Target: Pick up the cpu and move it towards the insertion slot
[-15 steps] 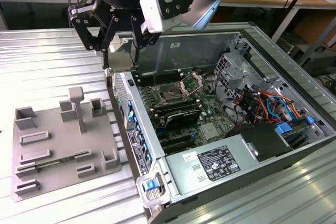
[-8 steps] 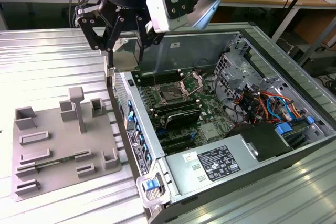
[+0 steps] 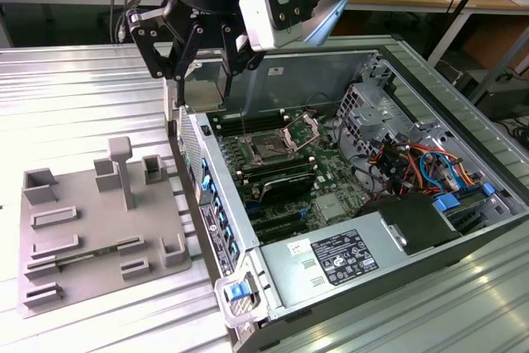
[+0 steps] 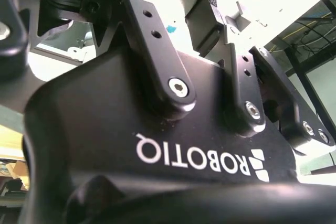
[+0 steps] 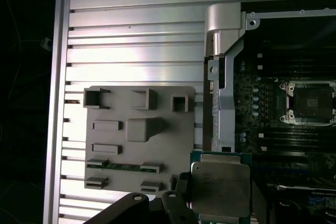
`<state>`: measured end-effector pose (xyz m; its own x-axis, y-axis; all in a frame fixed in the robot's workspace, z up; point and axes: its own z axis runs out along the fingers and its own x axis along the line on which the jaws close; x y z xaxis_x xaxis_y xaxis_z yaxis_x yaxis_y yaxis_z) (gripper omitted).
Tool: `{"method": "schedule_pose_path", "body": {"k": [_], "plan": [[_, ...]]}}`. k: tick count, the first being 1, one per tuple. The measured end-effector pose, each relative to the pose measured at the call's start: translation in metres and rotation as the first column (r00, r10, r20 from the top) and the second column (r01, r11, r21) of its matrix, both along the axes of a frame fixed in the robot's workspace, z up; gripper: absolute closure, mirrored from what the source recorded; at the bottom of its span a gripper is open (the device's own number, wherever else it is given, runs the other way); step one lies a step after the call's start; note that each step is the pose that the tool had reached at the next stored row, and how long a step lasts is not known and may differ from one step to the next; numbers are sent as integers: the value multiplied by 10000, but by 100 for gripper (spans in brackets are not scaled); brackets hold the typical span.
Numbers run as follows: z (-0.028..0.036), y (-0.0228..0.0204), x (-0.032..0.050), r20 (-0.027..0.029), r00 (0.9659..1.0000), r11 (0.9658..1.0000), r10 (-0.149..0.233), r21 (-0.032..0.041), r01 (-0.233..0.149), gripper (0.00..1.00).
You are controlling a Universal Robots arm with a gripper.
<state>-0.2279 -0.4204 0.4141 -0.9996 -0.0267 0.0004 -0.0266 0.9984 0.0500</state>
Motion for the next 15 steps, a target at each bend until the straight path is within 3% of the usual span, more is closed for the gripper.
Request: {"method": "schedule_pose_path", "body": {"k": [15], "plan": [[0, 0, 168, 0, 10000, 10000, 0, 0, 0, 45]]}}
